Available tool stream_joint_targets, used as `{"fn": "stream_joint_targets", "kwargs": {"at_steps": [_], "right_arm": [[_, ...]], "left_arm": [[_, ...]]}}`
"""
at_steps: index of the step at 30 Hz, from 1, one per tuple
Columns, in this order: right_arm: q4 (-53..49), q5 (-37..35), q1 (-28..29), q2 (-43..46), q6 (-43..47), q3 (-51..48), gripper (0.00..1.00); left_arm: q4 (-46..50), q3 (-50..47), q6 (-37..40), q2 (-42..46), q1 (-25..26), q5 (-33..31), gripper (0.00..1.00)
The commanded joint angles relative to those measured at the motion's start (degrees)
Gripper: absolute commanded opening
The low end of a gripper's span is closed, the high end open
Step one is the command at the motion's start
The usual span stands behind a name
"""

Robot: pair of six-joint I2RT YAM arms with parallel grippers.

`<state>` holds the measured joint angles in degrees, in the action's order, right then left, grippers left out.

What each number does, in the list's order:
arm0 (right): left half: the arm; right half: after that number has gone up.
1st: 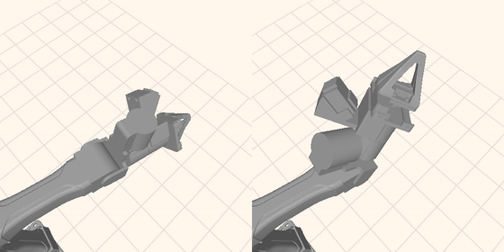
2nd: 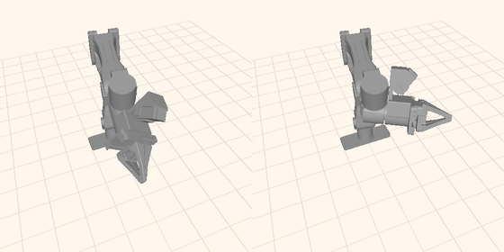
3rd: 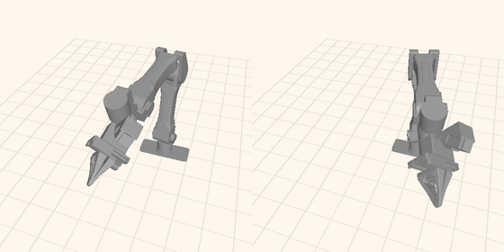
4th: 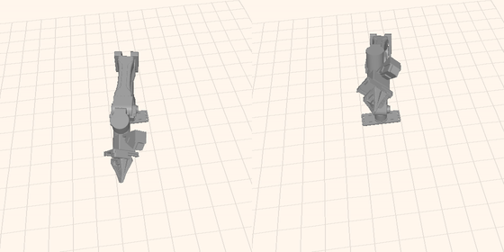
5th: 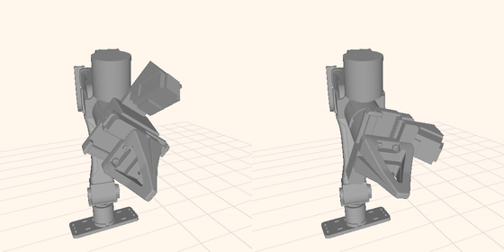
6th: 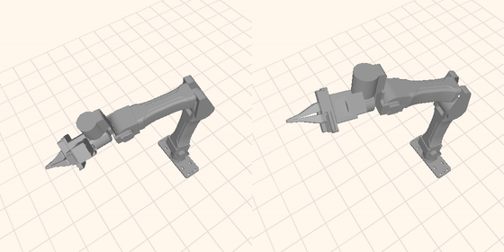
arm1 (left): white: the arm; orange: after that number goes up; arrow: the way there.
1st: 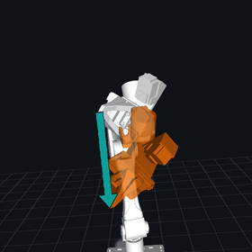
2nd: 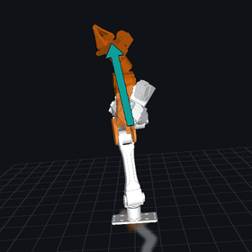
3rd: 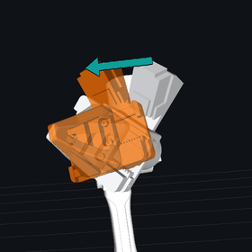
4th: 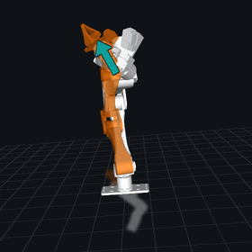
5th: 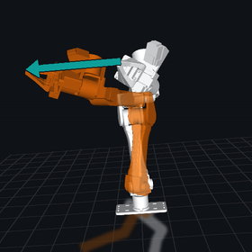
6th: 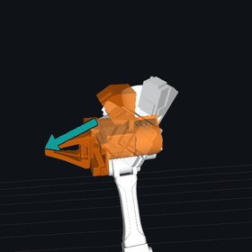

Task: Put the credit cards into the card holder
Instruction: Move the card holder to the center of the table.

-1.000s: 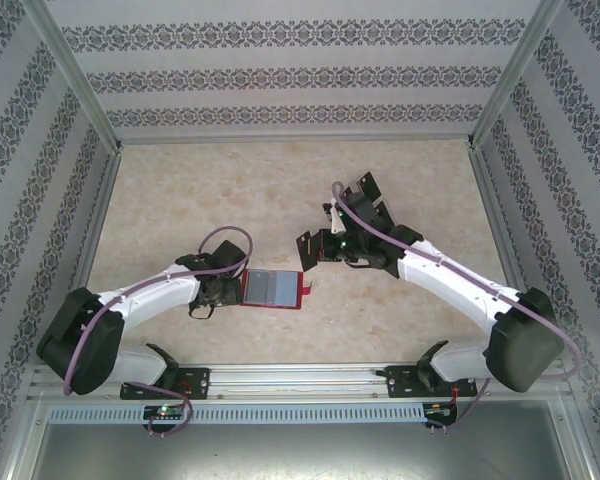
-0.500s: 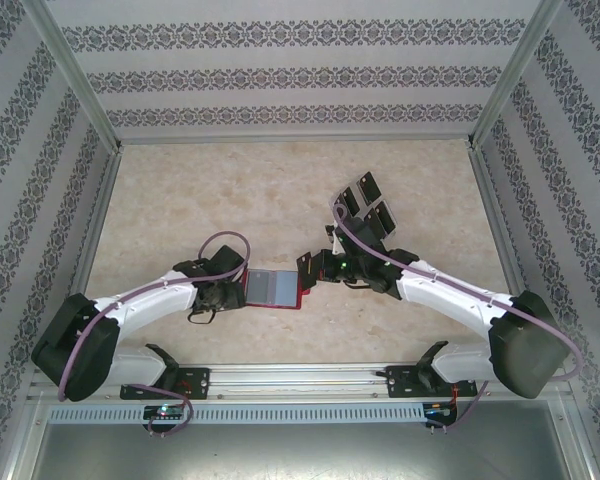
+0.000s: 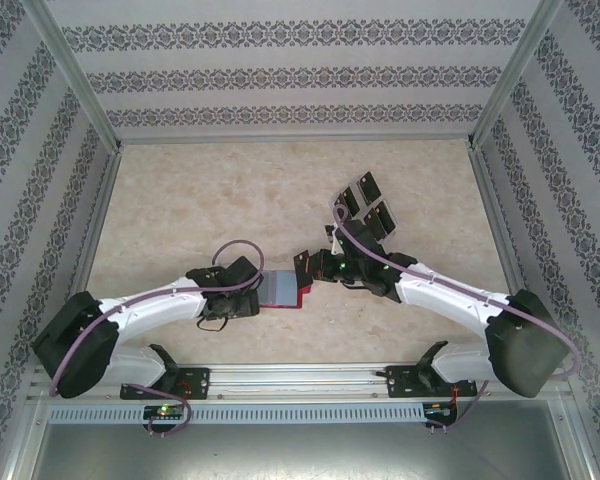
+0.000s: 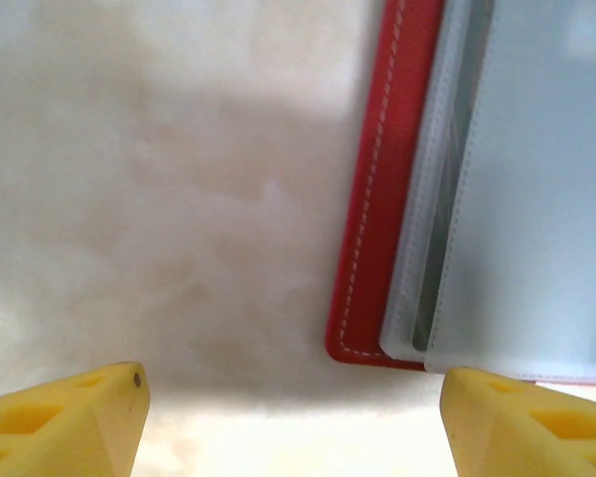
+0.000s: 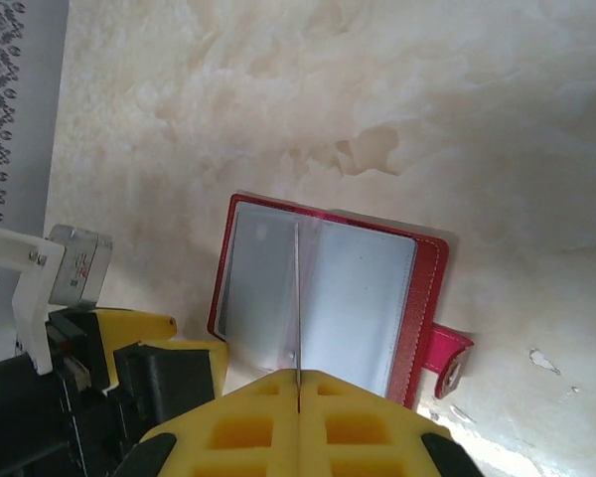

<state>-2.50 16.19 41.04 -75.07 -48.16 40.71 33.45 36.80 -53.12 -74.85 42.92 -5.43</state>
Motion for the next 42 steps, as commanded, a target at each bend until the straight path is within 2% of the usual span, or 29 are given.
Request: {"fn": "stream_joint_targets", "kwargs": {"at_steps": [1,3,7,15,22,30,42], "right_arm": [[6.16,0.33,1.21,-1.16,-2.94,-2.06,0.0],[8.37,-0.17,1.75,-1.77,-4.21,-2.92,0.0],[13.79,-1.91,3.47,-4.15,-7.09,-4.6,0.0],[27.24,-9.13,9.14,-10.61,-14.51,-8.47,0.0],[31.39,-17.53,13.33,-11.44,-17.44,-11.11,0.0],[34.55,-19.34,13.9,-14.51,-19.75,-10.91,0.0],[39.64,-18.08,13.82,-18.25,-20.58,-10.65,0.0]], "left_arm": [[7.16,2.83,-3.34,3.08,0.57,-5.99,0.78],[9.27,3.56,-3.24,4.26,0.12,-7.75,0.78],[7.12,4.19,0.97,4.19,-1.48,-7.7,0.79],[0.94,6.33,9.55,-0.67,-5.51,-4.05,0.8],[-3.7,5.94,13.44,-3.06,-6.34,-0.82,0.8],[-5.72,3.56,13.68,-5.05,-6.33,-0.41,0.79],[-1.84,3.2,11.6,-7.17,-6.71,-4.44,0.79]]}}
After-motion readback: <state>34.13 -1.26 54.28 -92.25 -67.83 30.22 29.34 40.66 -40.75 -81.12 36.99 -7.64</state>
